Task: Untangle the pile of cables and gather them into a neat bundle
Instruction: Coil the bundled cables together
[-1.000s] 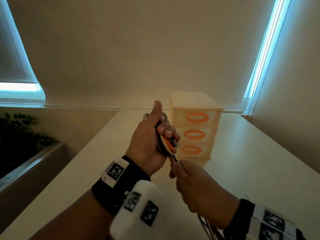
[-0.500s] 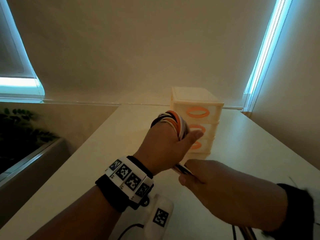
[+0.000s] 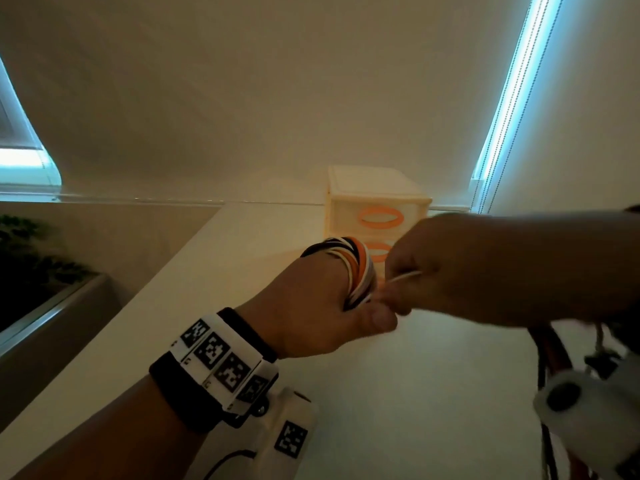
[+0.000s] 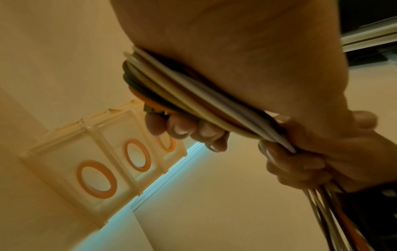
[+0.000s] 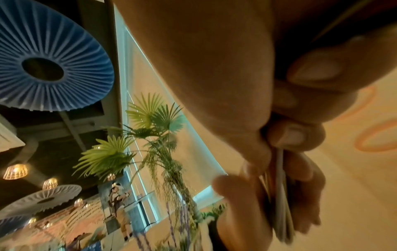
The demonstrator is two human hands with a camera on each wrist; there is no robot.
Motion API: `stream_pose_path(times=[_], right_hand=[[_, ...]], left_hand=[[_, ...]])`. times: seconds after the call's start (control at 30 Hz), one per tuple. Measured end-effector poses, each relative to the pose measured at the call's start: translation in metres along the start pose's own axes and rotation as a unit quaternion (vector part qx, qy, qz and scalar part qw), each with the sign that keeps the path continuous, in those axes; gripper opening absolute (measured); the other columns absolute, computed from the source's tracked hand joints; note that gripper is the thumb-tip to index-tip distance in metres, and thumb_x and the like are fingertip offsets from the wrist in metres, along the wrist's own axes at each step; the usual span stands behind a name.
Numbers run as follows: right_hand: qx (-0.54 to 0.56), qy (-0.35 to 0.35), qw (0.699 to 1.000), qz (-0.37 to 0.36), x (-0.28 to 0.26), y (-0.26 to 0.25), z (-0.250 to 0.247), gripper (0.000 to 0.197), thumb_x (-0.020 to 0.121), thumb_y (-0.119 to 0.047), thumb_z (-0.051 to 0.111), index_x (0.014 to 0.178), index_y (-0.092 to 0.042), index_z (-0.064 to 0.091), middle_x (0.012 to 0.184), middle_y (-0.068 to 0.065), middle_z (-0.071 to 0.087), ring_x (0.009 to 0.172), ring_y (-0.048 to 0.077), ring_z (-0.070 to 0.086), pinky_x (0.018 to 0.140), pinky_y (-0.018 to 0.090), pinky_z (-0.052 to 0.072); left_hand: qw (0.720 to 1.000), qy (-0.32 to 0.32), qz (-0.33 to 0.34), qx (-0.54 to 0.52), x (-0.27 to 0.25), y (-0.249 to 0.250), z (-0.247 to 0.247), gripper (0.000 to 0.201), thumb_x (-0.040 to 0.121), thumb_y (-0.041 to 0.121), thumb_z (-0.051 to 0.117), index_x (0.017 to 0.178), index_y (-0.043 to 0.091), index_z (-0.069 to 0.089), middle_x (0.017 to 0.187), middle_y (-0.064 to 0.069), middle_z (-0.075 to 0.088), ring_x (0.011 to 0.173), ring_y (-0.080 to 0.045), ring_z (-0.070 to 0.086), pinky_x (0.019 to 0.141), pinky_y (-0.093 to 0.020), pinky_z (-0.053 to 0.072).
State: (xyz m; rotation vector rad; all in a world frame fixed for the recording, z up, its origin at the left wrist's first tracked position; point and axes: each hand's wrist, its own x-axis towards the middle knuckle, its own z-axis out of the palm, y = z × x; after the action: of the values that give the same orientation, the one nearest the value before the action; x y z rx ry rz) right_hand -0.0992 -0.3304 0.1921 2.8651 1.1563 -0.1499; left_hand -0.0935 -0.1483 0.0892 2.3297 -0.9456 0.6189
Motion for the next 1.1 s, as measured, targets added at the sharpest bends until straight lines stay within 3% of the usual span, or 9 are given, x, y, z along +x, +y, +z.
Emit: stream_pose_path(times=[0.07,0.13,0.23,0.37,0.43,0.63,0.73,0.9,1.1], right_hand=[[-0.005,0.015,1.000,-0.022,0.006,0.002,-0.012,0.042,0.091,-0.061,0.046,0.071,-0.029,0.064,0.070,-0.001,0.066,0.059,0.004,0.059,0.054,0.016,0.046],[-0.042,0.038,0.997,-0.059,0.015,0.003,-0.017,0.039,0.095,-0.059,0.043,0.073,-0.029,0.057,0.067,-0.004,0.061,0.066,0.000,0.057,0.054,0.017,0.046],[-0.014,0.103,0.991,-0.090,0.023,0.003,-0.015,0.037,0.083,-0.066,0.043,0.084,-0.031,0.055,0.069,-0.008,0.060,0.070,-0.007,0.054,0.051,0.017,0.038],[0.045,0.232,0.955,-0.180,0.029,0.008,0.001,0.046,0.092,-0.066,0.036,0.089,-0.031,0.065,0.073,-0.005,0.060,0.066,0.009,0.058,0.060,0.032,0.050],[0.097,0.283,0.930,-0.213,0.040,0.012,0.020,0.052,0.097,-0.060,0.033,0.084,-0.023,0.068,0.081,-0.006,0.052,0.071,0.013,0.056,0.064,0.039,0.049],[0.415,0.364,0.814,-0.179,0.067,0.001,0.065,0.065,0.096,-0.058,0.043,0.069,0.000,0.053,0.063,0.018,0.049,0.056,0.033,0.049,0.054,0.051,0.042],[0.462,0.355,0.793,-0.179,0.070,-0.004,0.061,0.065,0.094,-0.054,0.044,0.063,0.003,0.047,0.058,0.020,0.042,0.052,0.033,0.042,0.050,0.047,0.038],[0.528,0.336,0.763,-0.163,0.078,-0.007,0.058,0.075,0.089,-0.057,0.049,0.064,0.013,0.040,0.057,0.031,0.037,0.051,0.043,0.036,0.049,0.050,0.034],[0.583,0.267,0.754,-0.142,0.088,0.002,0.073,0.078,0.093,-0.064,0.051,0.071,0.010,0.043,0.064,0.013,0.042,0.058,0.027,0.037,0.057,0.043,0.034]], left_hand=[[0.997,-0.043,-0.062,0.009,0.002,0.004,-0.004,0.079,0.071,0.087,0.052,0.094,0.011,0.064,0.085,-0.005,0.055,0.077,-0.015,0.051,0.068,-0.033,0.044],[0.991,-0.083,-0.100,-0.041,0.000,0.008,-0.003,0.066,0.073,0.073,0.067,0.106,0.016,0.062,0.083,-0.004,0.058,0.071,-0.015,0.056,0.065,-0.038,0.051],[0.953,-0.104,-0.161,-0.235,-0.006,0.009,-0.003,0.025,0.089,0.031,0.072,0.079,0.012,0.059,0.062,-0.001,0.057,0.050,-0.009,0.052,0.048,-0.027,0.044],[0.885,-0.086,-0.156,-0.430,-0.009,0.017,-0.008,0.013,0.074,0.027,0.064,0.062,0.025,0.063,0.053,-0.002,0.057,0.044,-0.017,0.051,0.054,-0.030,0.046],[0.847,-0.082,-0.142,-0.506,-0.009,0.017,-0.006,0.013,0.076,0.019,0.060,0.064,0.013,0.060,0.049,0.001,0.053,0.042,-0.018,0.048,0.059,-0.034,0.047],[0.773,-0.099,-0.106,-0.618,-0.008,0.014,0.004,0.022,0.083,0.009,0.054,0.061,0.008,0.058,0.047,-0.003,0.052,0.042,-0.017,0.052,0.065,-0.034,0.049],[0.750,-0.114,-0.078,-0.647,-0.006,0.017,0.002,0.020,0.090,0.018,0.061,0.076,0.004,0.063,0.059,-0.007,0.064,0.057,-0.021,0.066,0.078,-0.040,0.047],[0.666,-0.099,-0.070,-0.736,-0.006,0.024,0.005,0.030,0.091,0.027,0.065,0.070,0.010,0.054,0.046,0.003,0.047,0.046,-0.010,0.054,0.058,-0.030,0.049],[0.657,-0.083,-0.119,-0.740,-0.005,0.015,0.009,0.028,0.091,0.021,0.058,0.066,0.012,0.048,0.044,-0.001,0.033,0.040,-0.011,0.044,0.055,-0.030,0.048]])
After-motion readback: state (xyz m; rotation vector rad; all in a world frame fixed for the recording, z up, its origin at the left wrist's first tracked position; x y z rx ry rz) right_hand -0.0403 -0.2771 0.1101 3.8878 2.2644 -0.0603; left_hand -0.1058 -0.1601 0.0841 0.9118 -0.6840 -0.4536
